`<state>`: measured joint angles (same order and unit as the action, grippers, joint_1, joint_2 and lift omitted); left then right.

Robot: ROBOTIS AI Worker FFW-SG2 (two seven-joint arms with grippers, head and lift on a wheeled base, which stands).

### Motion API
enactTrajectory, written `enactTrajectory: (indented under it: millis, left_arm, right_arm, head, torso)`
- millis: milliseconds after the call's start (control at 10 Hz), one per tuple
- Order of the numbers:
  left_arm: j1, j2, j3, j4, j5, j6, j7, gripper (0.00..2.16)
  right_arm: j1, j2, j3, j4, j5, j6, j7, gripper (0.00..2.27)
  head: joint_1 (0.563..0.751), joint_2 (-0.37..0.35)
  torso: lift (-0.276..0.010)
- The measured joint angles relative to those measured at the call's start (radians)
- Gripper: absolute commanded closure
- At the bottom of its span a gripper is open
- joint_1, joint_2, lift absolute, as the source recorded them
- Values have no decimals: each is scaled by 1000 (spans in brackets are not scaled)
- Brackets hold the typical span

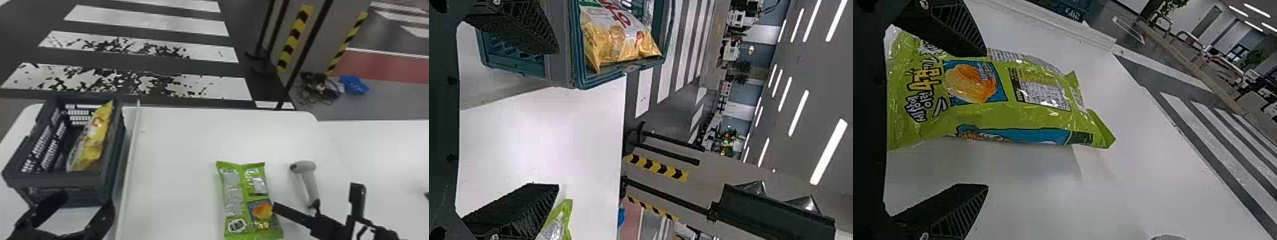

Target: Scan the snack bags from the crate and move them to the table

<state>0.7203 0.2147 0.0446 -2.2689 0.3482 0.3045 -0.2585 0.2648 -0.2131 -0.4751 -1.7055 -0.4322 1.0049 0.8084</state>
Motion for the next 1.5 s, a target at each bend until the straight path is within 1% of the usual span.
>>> enactTrajectory:
  millis: [200,400,500,600,700,800,900,1000,1200,1500]
  left_arm:
    - [15,0,0,-23,-2,-1,-1,33]
    - [28,0,1,-45,-8,-1,-1,33]
    - [34,0,1,-56,-11,-1,-1,33]
    - [38,0,0,-65,-14,1,1,33]
    - [40,0,-3,-69,-18,2,2,33]
    - [42,0,-7,-71,-23,2,5,33]
    - [43,0,-9,-71,-25,2,5,33]
    - [45,0,-10,-71,-27,2,4,33]
    - [45,0,-14,-71,-34,2,7,33]
    - [46,0,-20,-69,-39,0,11,33]
  right_arm:
    - [-17,-13,25,33,4,-11,19,49]
    - [-24,-15,43,42,9,-17,45,49]
    - [-25,-16,48,42,9,-16,59,87]
    - [-25,-20,55,41,10,-11,72,414]
    - [-24,-28,62,39,15,-4,80,792]
    - [-23,-37,70,37,28,-1,89,1602]
    - [-23,-48,79,37,46,-1,96,2155]
    - [-23,-58,90,37,65,-2,97,2240]
    - [-19,-68,97,37,78,-33,104,2240]
    - [1,-72,74,-11,61,-52,103,2240]
  head:
    - [695,-206]
    - [695,-196]
    - [695,-190]
    - [695,-185]
    - [695,-185]
    - [695,-187]
    - [695,-192]
    - [695,-199]
    - [695,-204]
    - [695,-218]
  torso:
    - [-95]
    - [-95]
    - [-95]
    - [-95]
    - [-95]
    - [-95]
    - [-95]
    - [-95]
    - [-95]
    - [-95]
